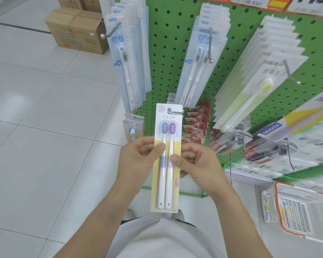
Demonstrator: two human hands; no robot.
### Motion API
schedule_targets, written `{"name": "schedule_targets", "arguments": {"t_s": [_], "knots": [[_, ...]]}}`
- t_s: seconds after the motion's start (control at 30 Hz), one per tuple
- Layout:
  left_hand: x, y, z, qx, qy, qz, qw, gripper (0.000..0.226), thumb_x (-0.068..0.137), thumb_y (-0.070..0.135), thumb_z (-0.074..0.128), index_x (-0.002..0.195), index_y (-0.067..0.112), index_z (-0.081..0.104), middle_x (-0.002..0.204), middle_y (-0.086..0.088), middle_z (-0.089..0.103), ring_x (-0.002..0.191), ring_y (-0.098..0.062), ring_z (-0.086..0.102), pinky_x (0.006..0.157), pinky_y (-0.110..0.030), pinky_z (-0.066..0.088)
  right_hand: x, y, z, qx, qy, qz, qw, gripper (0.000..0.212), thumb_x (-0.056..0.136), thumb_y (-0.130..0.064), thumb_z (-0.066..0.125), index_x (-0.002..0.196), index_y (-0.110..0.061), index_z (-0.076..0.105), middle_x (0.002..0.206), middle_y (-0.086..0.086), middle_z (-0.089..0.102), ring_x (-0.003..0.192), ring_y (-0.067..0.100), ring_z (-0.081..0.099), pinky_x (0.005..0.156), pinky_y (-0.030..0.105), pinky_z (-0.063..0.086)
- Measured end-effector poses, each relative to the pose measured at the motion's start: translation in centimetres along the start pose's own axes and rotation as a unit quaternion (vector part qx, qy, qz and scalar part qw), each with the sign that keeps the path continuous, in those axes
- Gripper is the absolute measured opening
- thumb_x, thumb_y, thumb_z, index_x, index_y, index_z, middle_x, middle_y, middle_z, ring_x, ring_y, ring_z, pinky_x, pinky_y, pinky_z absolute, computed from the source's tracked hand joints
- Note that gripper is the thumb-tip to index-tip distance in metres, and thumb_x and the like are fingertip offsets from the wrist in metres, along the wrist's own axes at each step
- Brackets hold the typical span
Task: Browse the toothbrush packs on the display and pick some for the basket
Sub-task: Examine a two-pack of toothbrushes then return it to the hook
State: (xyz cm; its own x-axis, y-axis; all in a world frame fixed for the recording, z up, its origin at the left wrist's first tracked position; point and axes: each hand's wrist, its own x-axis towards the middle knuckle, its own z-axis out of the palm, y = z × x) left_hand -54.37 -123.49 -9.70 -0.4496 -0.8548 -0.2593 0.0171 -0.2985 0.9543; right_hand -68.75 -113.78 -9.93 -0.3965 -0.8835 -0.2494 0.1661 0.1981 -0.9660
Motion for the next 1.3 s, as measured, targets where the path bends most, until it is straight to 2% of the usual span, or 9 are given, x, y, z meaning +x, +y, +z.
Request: {"name": "schedule_targets", "arguments": {"t_s": [0.17,0.27,0.33,0.47,0.57,0.83,0.97,1.1,1.3], "knots": [[-0.1,0.1,-0.4,0.055,-0.037,-0.004,0.998,0.019,0.089,0.013,0.074,0.108,0.012,0.073,0.094,-0.003,0.079,0.089,-0.022,0.076,0.085,-0.036,0.060,0.1,0.1,0.2,0.028,0.023,-0.016,0.999,0.031,0.075,-0.017,0.079,0.101,-0.002,0.072,0.088,0.023,0.076,0.065,0.024,0.071,0.052,0.030,0.057],[-0.2,0.1,-0.8,0.107,-0.085,-0.029,0.990,0.019,0.088,0.020,0.076,0.105,0.014,0.076,0.091,-0.006,0.079,0.086,-0.029,0.076,0.086,-0.049,0.060,0.1,0.0,0.0,0.054,0.062,-0.016,0.996,0.034,0.076,-0.017,0.079,0.105,0.000,0.072,0.088,0.018,0.077,0.064,0.022,0.072,0.053,0.029,0.056],[-0.3,0.0,-0.9,0.110,-0.084,-0.035,0.990,0.020,0.085,0.024,0.078,0.102,0.014,0.077,0.089,-0.008,0.079,0.085,-0.035,0.075,0.084,-0.054,0.059,0.0,0.0,0.0,0.066,0.071,-0.010,0.995,0.034,0.077,-0.017,0.078,0.106,-0.001,0.072,0.087,0.016,0.078,0.067,0.022,0.073,0.055,0.030,0.057],[-0.3,0.0,-0.6,0.096,-0.046,-0.023,0.994,0.020,0.084,0.020,0.080,0.101,0.011,0.076,0.086,-0.008,0.079,0.082,-0.030,0.076,0.083,-0.047,0.061,-0.2,-0.1,-0.6,0.051,0.012,0.007,0.999,0.040,0.077,-0.014,0.079,0.115,-0.006,0.070,0.095,0.018,0.077,0.074,0.027,0.074,0.063,0.036,0.061],[-0.2,-0.1,-0.7,0.080,-0.021,-0.023,0.996,0.018,0.084,0.021,0.079,0.098,0.010,0.076,0.086,-0.008,0.079,0.082,-0.035,0.074,0.079,-0.049,0.060,-0.4,0.1,-0.8,0.010,-0.036,0.030,0.999,0.046,0.073,-0.011,0.082,0.117,-0.010,0.069,0.095,0.015,0.077,0.068,0.024,0.071,0.056,0.032,0.058],[-0.1,-0.1,-0.6,0.063,-0.047,-0.016,0.997,0.037,0.077,0.031,0.076,0.106,0.009,0.073,0.094,-0.007,0.079,0.087,-0.031,0.075,0.083,-0.048,0.060,-0.4,0.5,-0.9,0.027,-0.021,0.003,0.999,0.046,0.072,-0.008,0.083,0.115,-0.009,0.070,0.093,0.015,0.077,0.068,0.026,0.069,0.058,0.030,0.056],[0.0,-0.2,-0.5,0.057,-0.029,-0.002,0.998,0.026,0.082,0.024,0.077,0.104,0.008,0.074,0.091,-0.006,0.079,0.085,-0.028,0.076,0.076,-0.033,0.058,-0.5,0.1,-1.1,0.025,-0.057,0.008,0.998,0.054,0.071,-0.004,0.083,0.122,-0.009,0.067,0.091,0.011,0.076,0.069,0.022,0.069,0.063,0.031,0.057],[0.1,-0.1,-0.7,0.059,-0.042,-0.008,0.997,0.020,0.087,0.016,0.075,0.105,0.008,0.073,0.093,-0.005,0.079,0.084,-0.021,0.075,0.071,-0.022,0.054,-0.4,0.3,-0.9,0.035,-0.046,0.028,0.998,0.049,0.068,-0.004,0.083,0.115,-0.007,0.069,0.090,0.012,0.076,0.067,0.027,0.073,0.057,0.034,0.058],[-0.1,0.0,-1.2,0.079,-0.095,0.001,0.992,0.029,0.088,0.004,0.074,0.115,0.012,0.069,0.103,-0.006,0.078,0.097,-0.036,0.072,0.093,-0.041,0.058,-0.5,0.8,-1.0,0.038,-0.040,0.017,0.998,0.048,0.070,-0.004,0.083,0.115,-0.005,0.068,0.093,0.015,0.076,0.072,0.029,0.073,0.062,0.038,0.060]]}}
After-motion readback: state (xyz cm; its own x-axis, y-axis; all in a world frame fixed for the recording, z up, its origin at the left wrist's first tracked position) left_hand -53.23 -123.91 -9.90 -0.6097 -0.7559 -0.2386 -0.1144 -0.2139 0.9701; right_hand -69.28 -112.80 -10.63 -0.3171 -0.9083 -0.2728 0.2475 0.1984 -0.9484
